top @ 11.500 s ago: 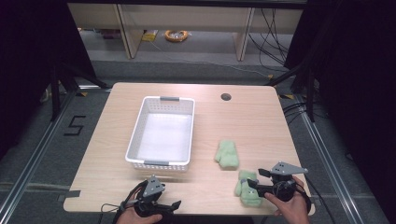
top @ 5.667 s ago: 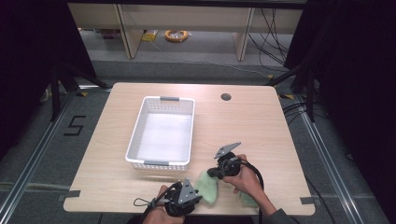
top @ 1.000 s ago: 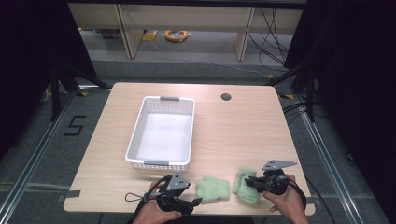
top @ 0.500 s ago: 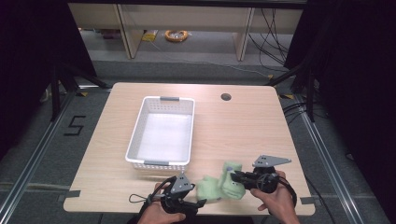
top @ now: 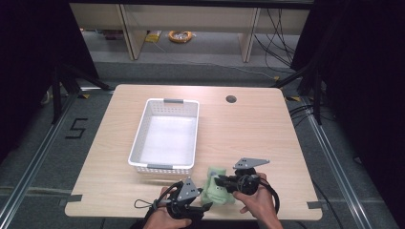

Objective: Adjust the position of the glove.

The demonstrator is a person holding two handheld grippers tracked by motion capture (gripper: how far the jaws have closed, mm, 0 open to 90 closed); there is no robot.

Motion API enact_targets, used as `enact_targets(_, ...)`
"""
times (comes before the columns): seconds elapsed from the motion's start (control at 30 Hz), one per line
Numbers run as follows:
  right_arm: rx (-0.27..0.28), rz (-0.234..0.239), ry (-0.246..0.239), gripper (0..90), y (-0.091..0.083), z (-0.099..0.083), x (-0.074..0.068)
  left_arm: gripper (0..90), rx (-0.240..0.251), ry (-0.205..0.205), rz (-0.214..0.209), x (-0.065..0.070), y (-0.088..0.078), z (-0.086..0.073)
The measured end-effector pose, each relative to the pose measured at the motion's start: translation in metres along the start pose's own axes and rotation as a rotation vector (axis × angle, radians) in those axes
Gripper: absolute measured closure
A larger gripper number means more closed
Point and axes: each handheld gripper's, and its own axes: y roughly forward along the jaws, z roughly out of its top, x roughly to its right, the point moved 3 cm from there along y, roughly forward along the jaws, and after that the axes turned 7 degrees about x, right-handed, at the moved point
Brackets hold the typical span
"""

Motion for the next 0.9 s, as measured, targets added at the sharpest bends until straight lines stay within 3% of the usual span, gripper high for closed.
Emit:
enact_targets(0.07,0.005,0.004,0.004,82.9,0.003,-0.001,-0.002,44.9,0.002,-0.025,0.001,0.003,0.003,0.000)
enact_targets(0.13,-0.019,-0.003,0.033,82.6,0.004,-0.003,-0.004,46.4,-0.003,-0.001,0.011,0.002,0.004,-0.001)
enact_targets(0.17,-0.007,0.013,0.023,82.5,0.006,-0.003,-0.003,48.2,0.007,0.006,0.006,0.001,0.006,0.000)
enact_targets(0.2,-0.011,-0.002,0.006,82.5,0.006,-0.004,-0.002,49.9,0.009,-0.023,0.017,0.002,0.008,-0.001)
enact_targets(0.23,-0.014,0.011,0.043,82.4,0.007,-0.005,-0.004,51.3,0.003,-0.023,0.015,0.001,0.010,-0.002)
enact_targets(0.27,-0.013,0.022,0.050,82.4,0.008,-0.006,-0.004,55.0,-0.002,0.013,0.013,-0.001,0.010,-0.001)
enact_targets(0.4,-0.019,0.006,0.023,82.4,0.008,-0.007,-0.001,69.7,-0.018,0.032,0.023,-0.001,0.012,-0.001)
enact_targets(0.5,-0.020,0.018,0.041,82.4,0.007,-0.008,-0.002,77.8,-0.014,-0.016,0.011,-0.003,0.010,0.001)
enact_targets(0.53,-0.021,0.010,0.032,82.4,0.005,-0.007,-0.001,79.0,-0.001,-0.037,-0.004,-0.003,0.009,0.002)
enact_targets(0.57,-0.010,0.014,0.031,82.4,0.004,-0.007,-0.001,79.5,-0.009,-0.024,0.000,-0.005,0.006,0.003)
enact_targets(0.6,-0.006,0.021,0.034,82.4,0.003,-0.006,-0.001,79.8,0.020,-0.054,-0.013,-0.004,0.005,0.006)
enact_targets(0.63,-0.006,0.021,0.058,82.4,0.001,-0.006,-0.004,79.8,0.007,-0.034,-0.023,-0.006,0.002,0.008)
enact_targets(0.67,0.006,0.024,0.024,82.4,-0.001,-0.006,-0.003,79.8,0.015,-0.024,-0.025,-0.008,0.000,0.011)
enact_targets(0.7,0.005,0.020,0.054,82.3,-0.004,-0.007,-0.006,79.8,0.020,-0.040,-0.017,-0.007,-0.001,0.013)
enact_targets(0.73,0.009,0.021,0.036,82.3,-0.006,-0.008,-0.005,79.8,0.014,-0.008,-0.033,-0.010,-0.001,0.015)
enact_targets(0.9,0.028,0.015,0.056,82.3,-0.018,-0.019,-0.008,80.6,-0.001,-0.008,-0.042,-0.013,0.006,0.016)
